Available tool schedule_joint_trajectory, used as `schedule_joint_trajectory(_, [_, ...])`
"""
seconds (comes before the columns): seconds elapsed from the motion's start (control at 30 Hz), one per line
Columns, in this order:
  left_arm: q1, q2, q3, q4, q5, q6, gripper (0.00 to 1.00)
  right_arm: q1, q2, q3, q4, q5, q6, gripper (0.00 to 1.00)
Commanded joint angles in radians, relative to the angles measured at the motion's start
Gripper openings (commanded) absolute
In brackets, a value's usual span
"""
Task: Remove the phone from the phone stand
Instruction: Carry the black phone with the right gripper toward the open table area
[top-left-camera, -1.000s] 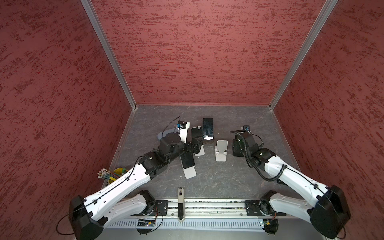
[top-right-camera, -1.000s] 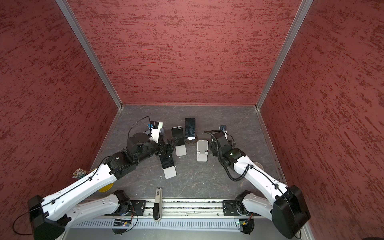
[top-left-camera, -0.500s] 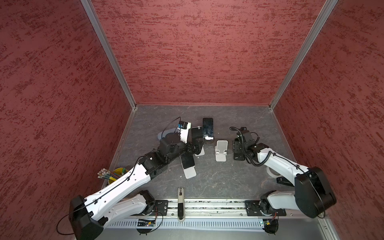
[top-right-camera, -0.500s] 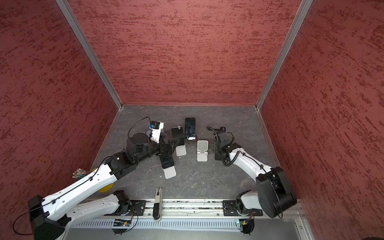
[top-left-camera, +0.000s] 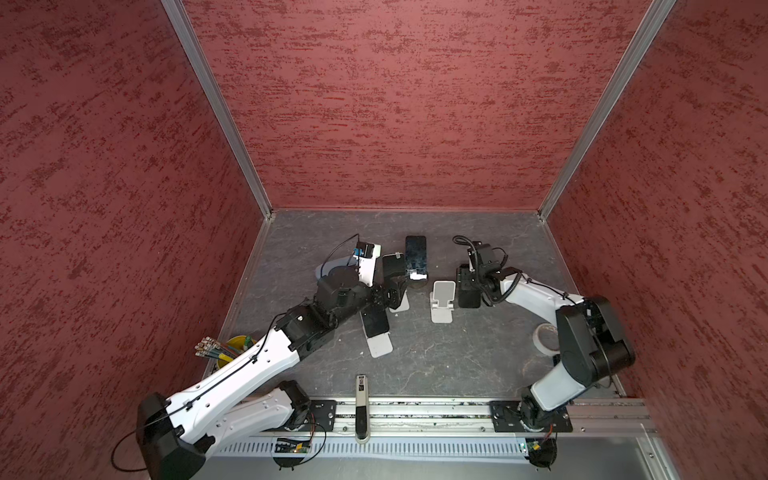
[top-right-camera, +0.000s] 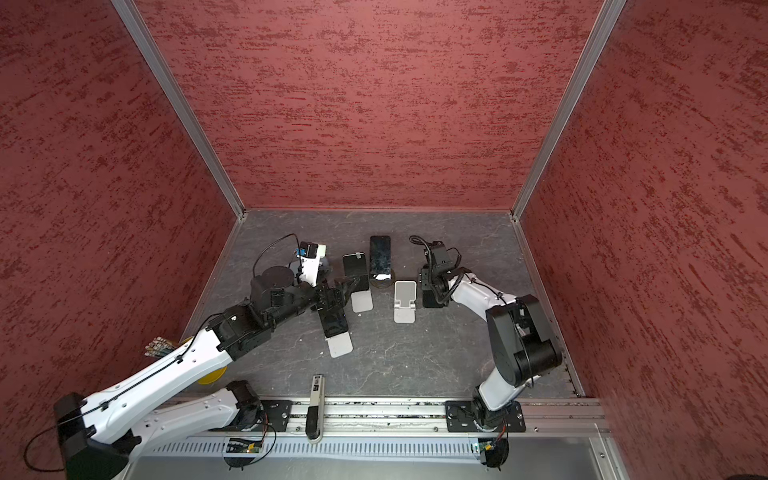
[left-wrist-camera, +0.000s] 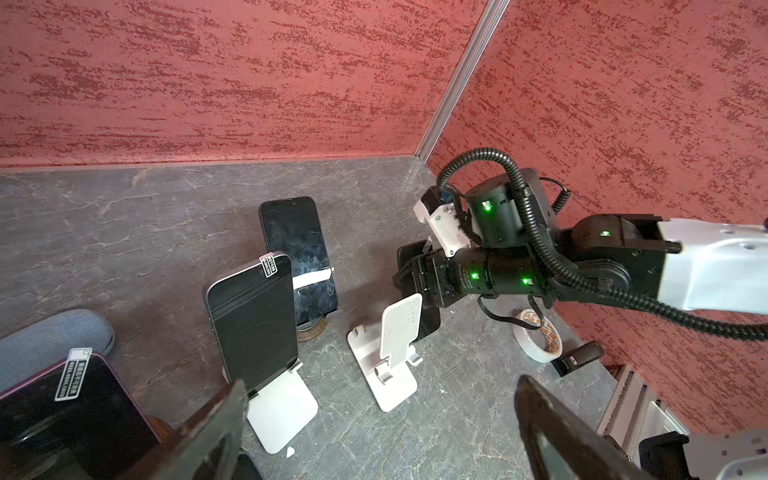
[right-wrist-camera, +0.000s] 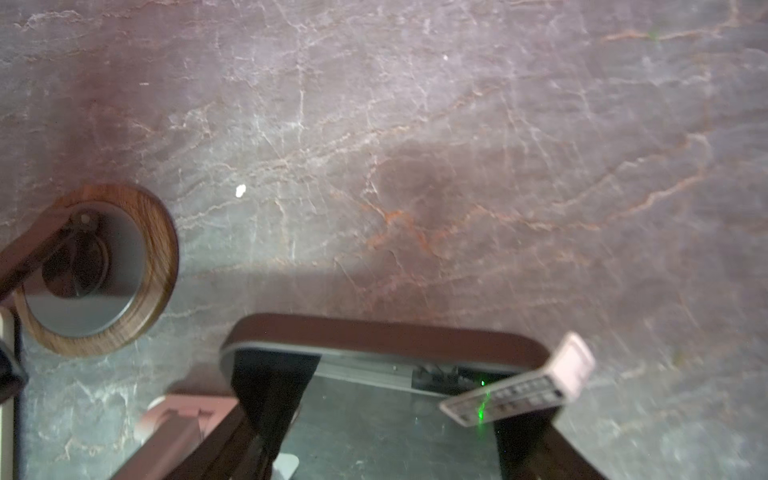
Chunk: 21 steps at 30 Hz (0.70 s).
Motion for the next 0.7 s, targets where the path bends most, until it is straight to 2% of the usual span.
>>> schedule_joint_trajectory(0.0, [-0.003, -0.016, -0.006, -0.006, -0.009, 0.012, 1.00, -0.017, 0.052, 0.050, 0.035, -0.028, -0.024, 0.51])
schedule_joint_trajectory(0.3, [-0.004, -0.020, -0.011, -0.011, -0.014, 0.004, 1.00, -0.039, 0.175, 0.144, 0.020, -0.033, -0.011, 0.54])
schedule_joint_trajectory(0.67, [-0.004, -0.028, -0.014, -0.022, -0.020, -0.003, 1.00, -0.048, 0.258, 0.212, 0.015, -0.033, -0.005, 0.54])
